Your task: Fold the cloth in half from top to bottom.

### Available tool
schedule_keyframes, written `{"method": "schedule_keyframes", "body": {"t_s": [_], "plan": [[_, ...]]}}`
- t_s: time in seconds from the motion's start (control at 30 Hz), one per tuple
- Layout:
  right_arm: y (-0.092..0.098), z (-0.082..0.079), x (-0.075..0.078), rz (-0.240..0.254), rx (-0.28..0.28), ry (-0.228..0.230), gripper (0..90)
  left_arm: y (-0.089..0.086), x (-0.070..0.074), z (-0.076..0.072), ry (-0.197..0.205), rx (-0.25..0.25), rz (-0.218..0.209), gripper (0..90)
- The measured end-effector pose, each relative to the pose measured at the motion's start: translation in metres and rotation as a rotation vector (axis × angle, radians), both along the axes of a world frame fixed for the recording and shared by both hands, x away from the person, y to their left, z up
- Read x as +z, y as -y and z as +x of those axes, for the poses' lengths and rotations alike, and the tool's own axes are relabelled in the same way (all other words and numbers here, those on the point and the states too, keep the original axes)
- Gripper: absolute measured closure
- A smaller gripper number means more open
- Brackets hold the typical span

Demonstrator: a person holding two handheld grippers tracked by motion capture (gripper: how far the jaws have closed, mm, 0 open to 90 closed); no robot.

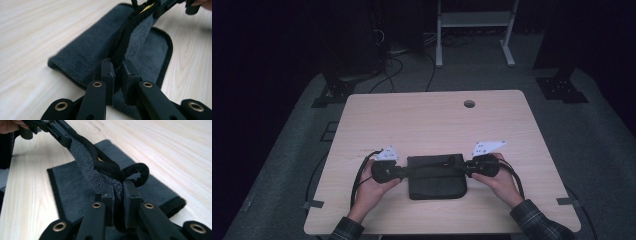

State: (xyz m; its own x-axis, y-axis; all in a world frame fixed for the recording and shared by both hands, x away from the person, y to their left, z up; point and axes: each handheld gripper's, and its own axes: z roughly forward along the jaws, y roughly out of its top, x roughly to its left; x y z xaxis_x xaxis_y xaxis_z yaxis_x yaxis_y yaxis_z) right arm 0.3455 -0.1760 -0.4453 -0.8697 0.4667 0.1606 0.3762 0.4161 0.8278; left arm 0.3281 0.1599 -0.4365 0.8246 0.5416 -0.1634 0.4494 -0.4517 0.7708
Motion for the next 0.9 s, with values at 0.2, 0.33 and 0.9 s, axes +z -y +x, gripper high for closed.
{"method": "schedule_keyframes", "body": {"t_s": [0.2, 0.33, 0.9], "plan": [[0.0, -0.011, -0.01, -0.032, 0.027, -0.019, 78.4, 0.005, -0.014, -0.01, -0.052, -0.027, 0.058, 80.5], [0.0, -0.015, -0.025, -0.064, 0.038, -0.05, 73.0, 0.009, -0.022, -0.012, -0.079, -0.037, 0.105, 77.3], [0.055, -0.043, 0.004, 0.059, -0.001, -0.016, 68.1, -0.014, 0.004, -0.035, -0.01, -0.011, 0.008, 71.4]]}}
